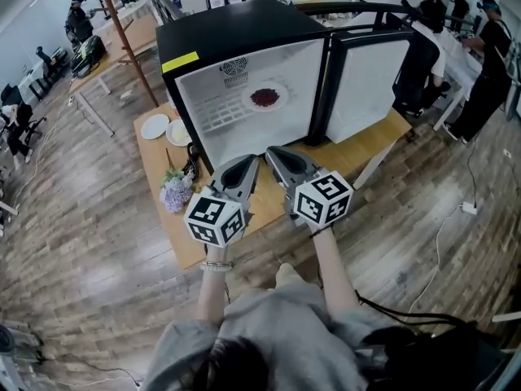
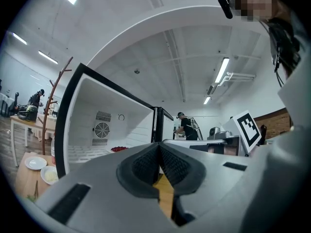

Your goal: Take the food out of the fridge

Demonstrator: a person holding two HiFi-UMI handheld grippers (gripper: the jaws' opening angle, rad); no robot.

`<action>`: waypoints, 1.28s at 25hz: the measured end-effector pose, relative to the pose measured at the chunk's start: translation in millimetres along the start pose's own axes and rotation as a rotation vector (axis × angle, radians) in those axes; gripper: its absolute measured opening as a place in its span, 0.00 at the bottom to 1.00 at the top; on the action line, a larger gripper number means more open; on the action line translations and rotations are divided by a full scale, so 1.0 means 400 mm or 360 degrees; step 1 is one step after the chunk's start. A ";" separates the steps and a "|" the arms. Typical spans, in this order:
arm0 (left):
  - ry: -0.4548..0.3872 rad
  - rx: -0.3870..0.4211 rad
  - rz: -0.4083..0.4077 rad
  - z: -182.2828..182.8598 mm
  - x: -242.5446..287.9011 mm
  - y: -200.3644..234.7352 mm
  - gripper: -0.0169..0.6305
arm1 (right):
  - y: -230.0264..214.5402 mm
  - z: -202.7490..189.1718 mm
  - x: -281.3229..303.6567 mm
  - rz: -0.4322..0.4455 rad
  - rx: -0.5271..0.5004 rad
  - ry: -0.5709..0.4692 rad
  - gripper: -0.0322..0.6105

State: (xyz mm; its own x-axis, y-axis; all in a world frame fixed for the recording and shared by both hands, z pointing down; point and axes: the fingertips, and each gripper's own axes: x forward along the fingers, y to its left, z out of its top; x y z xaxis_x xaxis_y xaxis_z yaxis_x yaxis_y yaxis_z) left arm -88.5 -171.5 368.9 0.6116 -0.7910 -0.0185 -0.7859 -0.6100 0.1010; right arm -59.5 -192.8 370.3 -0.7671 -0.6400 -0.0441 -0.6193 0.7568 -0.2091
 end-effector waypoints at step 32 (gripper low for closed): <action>0.0094 -0.0051 0.0014 -0.059 0.246 0.179 0.04 | -0.296 -0.019 0.182 -0.0070 0.0400 0.0055 0.06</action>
State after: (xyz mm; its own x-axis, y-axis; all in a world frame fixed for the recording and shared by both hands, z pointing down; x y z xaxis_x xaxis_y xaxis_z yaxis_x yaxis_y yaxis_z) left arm -82.5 -292.1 397.9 0.6096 -0.7917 0.0411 -0.7886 -0.6004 0.1327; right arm -43.3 -328.2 399.2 -0.7483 -0.6634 0.0029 -0.5945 0.6687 -0.4466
